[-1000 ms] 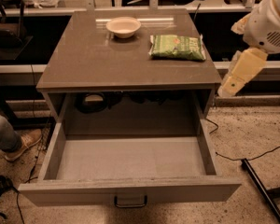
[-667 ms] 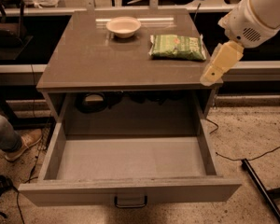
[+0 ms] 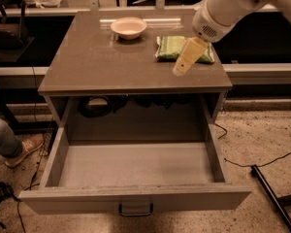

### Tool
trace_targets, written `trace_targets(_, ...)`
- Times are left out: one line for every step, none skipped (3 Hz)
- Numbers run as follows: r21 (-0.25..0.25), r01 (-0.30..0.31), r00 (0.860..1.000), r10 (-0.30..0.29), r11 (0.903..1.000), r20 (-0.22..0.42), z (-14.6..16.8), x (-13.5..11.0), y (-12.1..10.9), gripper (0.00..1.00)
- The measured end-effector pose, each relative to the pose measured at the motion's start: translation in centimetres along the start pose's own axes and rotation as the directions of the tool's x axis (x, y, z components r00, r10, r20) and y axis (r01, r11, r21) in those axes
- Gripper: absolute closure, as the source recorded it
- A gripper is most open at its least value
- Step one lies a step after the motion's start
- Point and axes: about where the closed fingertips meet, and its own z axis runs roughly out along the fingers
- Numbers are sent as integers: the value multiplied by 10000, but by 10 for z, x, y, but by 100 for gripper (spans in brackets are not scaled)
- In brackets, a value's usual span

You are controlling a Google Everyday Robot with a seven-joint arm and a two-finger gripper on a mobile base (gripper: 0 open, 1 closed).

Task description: Place green jalapeno chip bag into top drawer

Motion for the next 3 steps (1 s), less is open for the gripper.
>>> trace_targets(272,-269,9989,279,9993,-366,44,-24,-24,0)
trace_targets(271,-269,9989,278,9993,-366,44,-24,-24,0)
trace_targets(423,-550,9983,557,9976,-149,55,-20,-34,0)
